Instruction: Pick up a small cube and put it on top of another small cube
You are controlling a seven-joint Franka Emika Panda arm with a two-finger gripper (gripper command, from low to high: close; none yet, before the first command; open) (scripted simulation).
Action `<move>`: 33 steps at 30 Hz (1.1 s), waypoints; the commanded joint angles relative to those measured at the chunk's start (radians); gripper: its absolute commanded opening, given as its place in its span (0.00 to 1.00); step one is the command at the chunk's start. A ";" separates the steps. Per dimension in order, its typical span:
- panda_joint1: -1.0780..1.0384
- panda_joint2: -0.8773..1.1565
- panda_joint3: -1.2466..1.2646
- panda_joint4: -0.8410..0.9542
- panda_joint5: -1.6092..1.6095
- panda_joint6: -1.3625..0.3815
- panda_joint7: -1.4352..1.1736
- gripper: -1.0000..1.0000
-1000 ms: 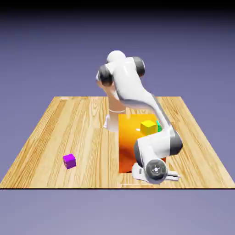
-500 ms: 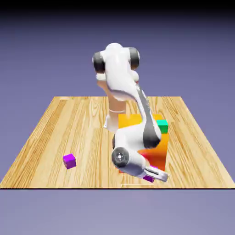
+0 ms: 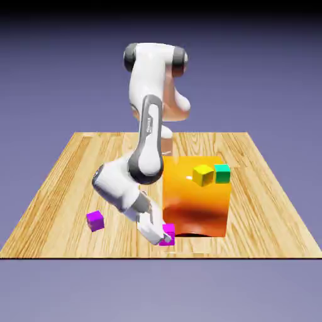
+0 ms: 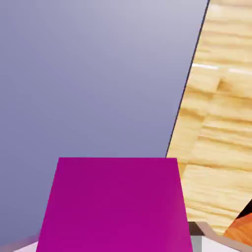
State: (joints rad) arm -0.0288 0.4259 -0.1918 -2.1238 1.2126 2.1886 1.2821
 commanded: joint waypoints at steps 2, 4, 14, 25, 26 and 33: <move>0.006 -0.035 -0.043 -0.050 0.084 0.044 0.005 0.00; 0.012 -0.070 -0.085 -0.101 0.171 0.088 0.008 0.00; 0.042 -0.245 -0.297 -0.353 0.606 0.308 0.025 0.00; 0.064 -0.351 -0.461 -0.542 0.978 0.466 0.035 0.00; 0.062 -0.315 -0.453 -0.526 0.996 0.446 0.032 0.00; 0.051 -0.107 -0.404 -0.439 1.104 0.327 0.014 1.00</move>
State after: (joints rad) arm 0.0217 0.3190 -0.5958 -2.5625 2.3170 2.5156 1.2959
